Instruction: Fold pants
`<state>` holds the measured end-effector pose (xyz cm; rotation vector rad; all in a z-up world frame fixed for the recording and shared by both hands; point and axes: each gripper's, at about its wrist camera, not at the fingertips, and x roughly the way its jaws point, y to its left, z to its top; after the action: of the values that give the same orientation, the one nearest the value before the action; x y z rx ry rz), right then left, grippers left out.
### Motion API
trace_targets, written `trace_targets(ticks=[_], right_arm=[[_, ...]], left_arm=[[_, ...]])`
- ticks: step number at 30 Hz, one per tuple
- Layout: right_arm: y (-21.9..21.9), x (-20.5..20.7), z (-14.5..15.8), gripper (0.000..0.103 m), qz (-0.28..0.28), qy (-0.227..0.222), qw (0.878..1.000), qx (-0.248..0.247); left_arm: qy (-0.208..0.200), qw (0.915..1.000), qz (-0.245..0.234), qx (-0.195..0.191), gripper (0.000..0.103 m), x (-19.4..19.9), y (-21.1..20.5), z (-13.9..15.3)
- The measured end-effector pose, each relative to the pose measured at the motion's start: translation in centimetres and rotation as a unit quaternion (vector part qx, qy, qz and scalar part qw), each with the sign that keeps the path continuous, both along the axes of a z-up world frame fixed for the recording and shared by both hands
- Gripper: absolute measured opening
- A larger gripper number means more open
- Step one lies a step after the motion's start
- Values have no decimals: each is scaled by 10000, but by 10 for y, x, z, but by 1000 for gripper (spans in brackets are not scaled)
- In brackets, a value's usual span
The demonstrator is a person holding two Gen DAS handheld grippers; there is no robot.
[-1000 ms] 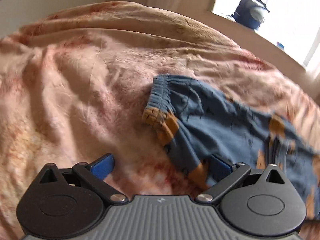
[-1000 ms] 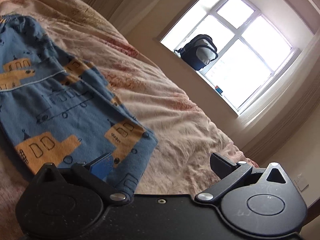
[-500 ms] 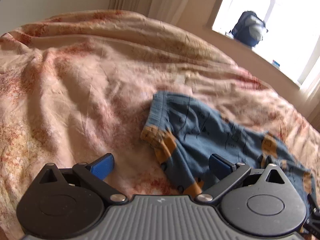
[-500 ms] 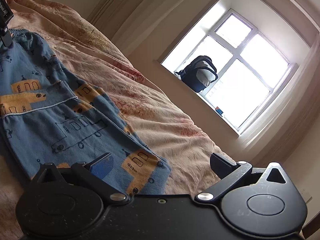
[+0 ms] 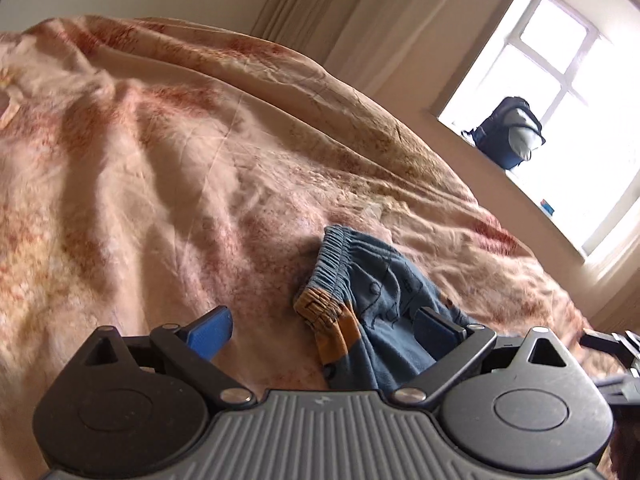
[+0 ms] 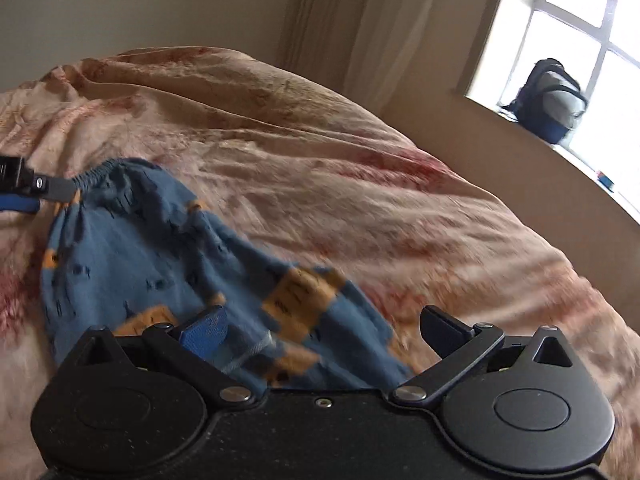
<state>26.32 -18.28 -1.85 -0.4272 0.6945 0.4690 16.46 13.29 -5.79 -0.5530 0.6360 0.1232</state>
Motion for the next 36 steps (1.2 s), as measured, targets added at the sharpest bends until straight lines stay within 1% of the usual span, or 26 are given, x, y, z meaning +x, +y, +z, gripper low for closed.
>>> trace_targets(ticks=[1,2,3,4,5,6,7,8,9,10,11,14,16,18,20,22,24,25,26,28,30,32,34,36], right_arm=[[10,16,3,102,200,55,9998,-1],[19,33,6,101,356,175,9992,46],[28,47,8,98,487,347,9981,135],[36,62,8,95,637,566,9961,229],[45,74,8,88,753,766,9939,256],[55,81,6,79,844,913,9920,227],[64,85,4,74,951,1012,9902,175],[72,86,2,63,1070,1120,9878,131],[80,86,0,56,1214,1263,9844,131],[86,85,-1,56,1382,1425,9800,165],[94,83,-4,55,1523,1552,9759,174],[111,78,-16,55,1752,1760,9686,76],[119,77,-24,52,1729,1778,9687,-108],[124,76,-30,33,1650,1745,9704,-254],[126,75,-32,31,1589,1653,9730,-275],[125,76,-32,27,1459,1597,9760,-269],[119,80,-32,27,1349,1593,9776,-251],[118,81,-33,27,1342,1610,9775,-236],[117,82,-35,27,1334,1625,9774,-230],[115,85,-40,26,1326,1646,9771,-234],[112,89,-44,27,1302,1691,9768,-172],[110,92,-47,28,1271,1743,9764,-82],[107,95,-48,30,1270,1777,9759,-11],[106,97,-48,31,1243,1810,9756,55]], left_arm=[[-47,9999,78,-84,97,-1,3,-2],[-67,9998,142,-135,92,-1,5,-3],[-83,9997,176,-159,87,-1,7,-4],[-86,9996,185,-182,78,-1,8,-6],[-81,9995,178,-235,70,0,10,-7],[-89,9993,163,-317,66,1,12,-9],[-91,9990,149,-404,57,2,13,-10],[-86,9988,126,-456,49,3,13,-11],[-97,9988,86,-472,44,4,14,-11],[-112,9988,35,-473,33,5,13,-11],[-123,9988,-31,-474,28,6,13,-11],[-307,9987,-100,-406,20,4,12,-9],[-408,9984,-172,-344,20,4,11,-5],[-417,9987,-235,-178,20,5,7,-4],[-297,9992,-238,-100,20,9,5,-6],[-76,9996,-236,-149,21,13,6,-11],[71,9988,-216,-435,26,14,12,-15],[103,9979,-220,-608,35,14,14,-17],[119,9974,-239,-673,41,14,15,-19],[145,9979,-246,-580,43,15,13,-19],[148,9978,-279,-582,47,16,13,-21],[138,9968,-270,-734,52,17,16,-24],[129,9950,-292,-950,55,20,20,-29],[96,9927,-291,-1169,55,21,26,-31]])
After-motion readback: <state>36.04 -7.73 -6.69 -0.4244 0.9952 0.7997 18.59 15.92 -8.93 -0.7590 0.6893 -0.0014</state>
